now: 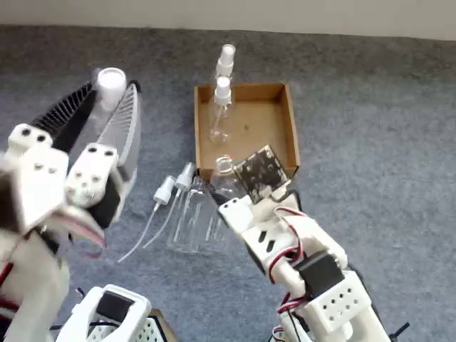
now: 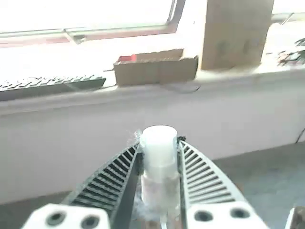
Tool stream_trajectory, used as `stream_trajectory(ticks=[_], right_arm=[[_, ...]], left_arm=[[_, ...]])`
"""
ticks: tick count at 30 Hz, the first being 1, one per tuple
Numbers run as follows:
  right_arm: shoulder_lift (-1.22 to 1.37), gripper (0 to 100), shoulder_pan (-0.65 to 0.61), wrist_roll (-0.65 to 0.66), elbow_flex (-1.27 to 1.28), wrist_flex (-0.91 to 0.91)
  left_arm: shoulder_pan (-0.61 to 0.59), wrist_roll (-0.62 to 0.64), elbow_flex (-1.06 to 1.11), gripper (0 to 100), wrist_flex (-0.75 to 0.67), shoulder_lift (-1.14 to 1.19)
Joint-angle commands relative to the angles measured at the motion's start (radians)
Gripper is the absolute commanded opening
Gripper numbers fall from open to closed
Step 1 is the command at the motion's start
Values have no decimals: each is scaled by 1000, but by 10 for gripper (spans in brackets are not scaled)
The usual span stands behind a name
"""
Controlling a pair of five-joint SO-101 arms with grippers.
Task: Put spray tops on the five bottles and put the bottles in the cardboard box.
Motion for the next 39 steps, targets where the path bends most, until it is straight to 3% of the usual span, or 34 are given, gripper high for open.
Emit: stream_trajectory(ticks=[1,11,16,24,28,39], right_arm=[[-125,5,-48,-14,119,-170],[-587,4,-44,-14,424,-226],[-559,4,-48,-14,435,-202],[-568,4,-44,-14,437,-200],[-568,4,-44,-14,437,-200],[-568,4,-42,-14,437,-200]], left_arm=[[110,124,-24,30,-135,21],[272,164,-27,7,-252,217],[325,164,-22,6,-250,259],[321,161,-24,6,-253,338],[280,83,-25,6,-258,372],[271,92,-10,6,-273,383]])
